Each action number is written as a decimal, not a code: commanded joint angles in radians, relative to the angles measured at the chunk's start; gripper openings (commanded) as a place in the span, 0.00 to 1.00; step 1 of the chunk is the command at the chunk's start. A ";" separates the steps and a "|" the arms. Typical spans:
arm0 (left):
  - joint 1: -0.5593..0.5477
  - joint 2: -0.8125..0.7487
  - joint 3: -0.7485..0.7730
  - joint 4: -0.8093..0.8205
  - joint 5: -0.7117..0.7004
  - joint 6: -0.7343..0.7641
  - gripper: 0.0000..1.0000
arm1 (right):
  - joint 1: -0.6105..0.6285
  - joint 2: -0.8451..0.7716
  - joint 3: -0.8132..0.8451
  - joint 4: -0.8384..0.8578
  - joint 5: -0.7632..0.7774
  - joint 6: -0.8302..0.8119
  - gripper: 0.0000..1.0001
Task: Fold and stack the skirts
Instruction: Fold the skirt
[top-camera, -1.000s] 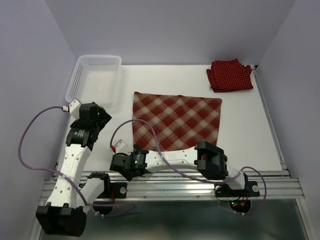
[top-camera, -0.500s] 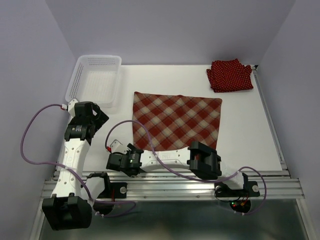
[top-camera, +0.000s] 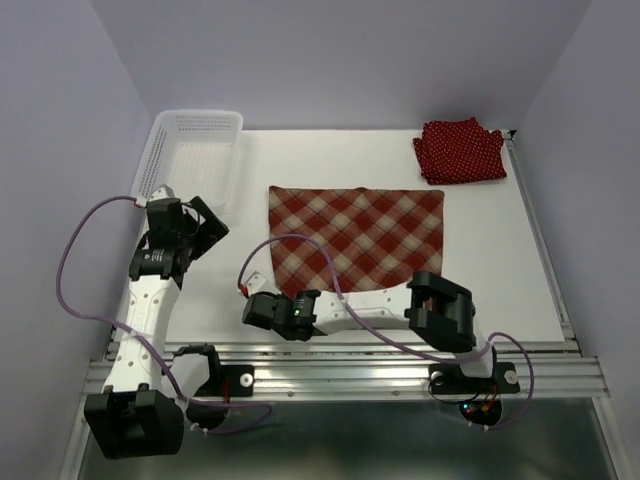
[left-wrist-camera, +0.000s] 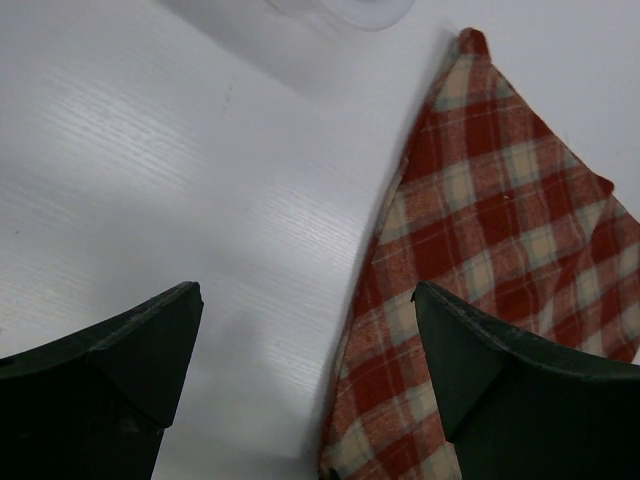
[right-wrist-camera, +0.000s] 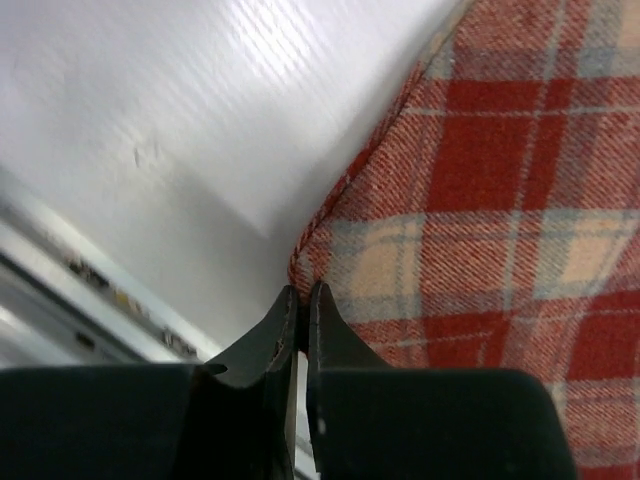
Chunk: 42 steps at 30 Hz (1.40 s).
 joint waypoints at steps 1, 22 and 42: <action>-0.005 0.032 0.024 0.139 0.175 0.020 0.99 | -0.011 -0.192 -0.103 0.128 -0.126 -0.045 0.01; -0.155 0.632 0.217 0.366 0.038 -0.054 0.99 | -0.085 -0.396 -0.240 0.148 -0.333 -0.084 0.01; -0.210 0.988 0.411 0.437 -0.072 0.080 0.66 | -0.112 -0.421 -0.288 0.160 -0.346 -0.061 0.01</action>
